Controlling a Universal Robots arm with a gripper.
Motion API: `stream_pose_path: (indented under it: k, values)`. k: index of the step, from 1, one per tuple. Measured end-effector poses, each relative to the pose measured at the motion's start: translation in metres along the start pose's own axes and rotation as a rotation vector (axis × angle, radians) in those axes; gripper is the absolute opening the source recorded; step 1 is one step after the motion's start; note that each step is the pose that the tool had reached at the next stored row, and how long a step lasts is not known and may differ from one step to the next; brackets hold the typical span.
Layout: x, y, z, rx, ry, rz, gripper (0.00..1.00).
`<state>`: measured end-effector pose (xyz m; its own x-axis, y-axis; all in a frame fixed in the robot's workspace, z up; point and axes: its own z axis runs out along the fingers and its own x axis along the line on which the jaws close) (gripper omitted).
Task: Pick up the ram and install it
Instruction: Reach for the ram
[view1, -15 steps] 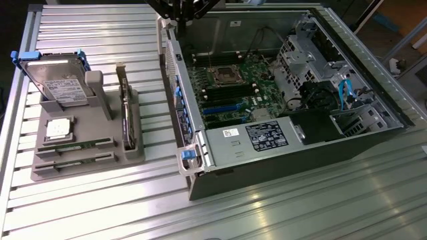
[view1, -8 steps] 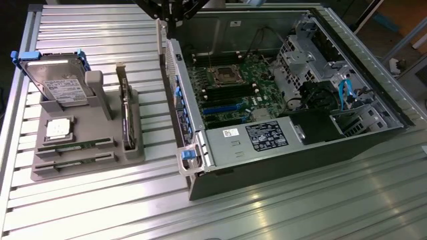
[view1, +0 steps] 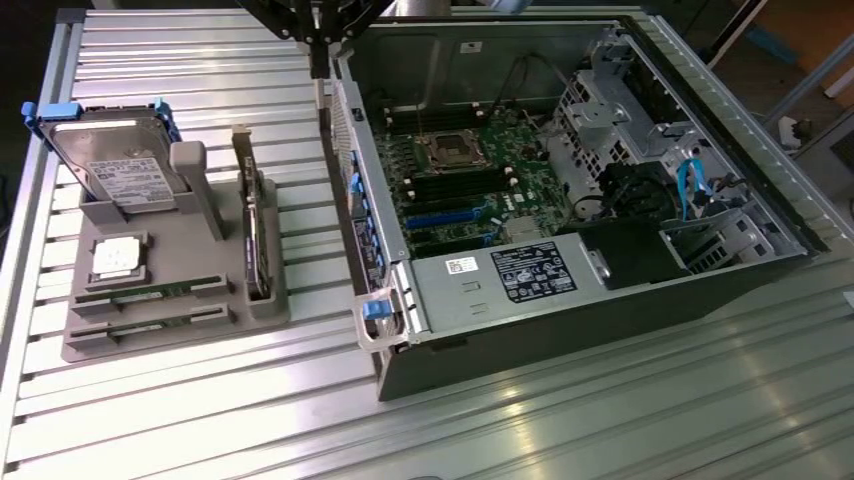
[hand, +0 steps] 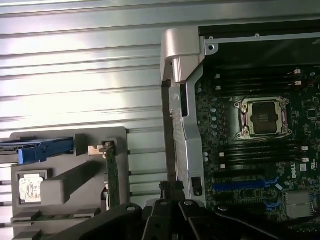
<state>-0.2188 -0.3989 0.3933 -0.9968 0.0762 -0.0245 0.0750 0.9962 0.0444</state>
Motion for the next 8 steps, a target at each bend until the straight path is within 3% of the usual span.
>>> stream_pose_path:
  k: [8]
  values:
    - [0.017, -0.0013, -0.0005, 0.0001, 0.0001, 0.0, 0.11]
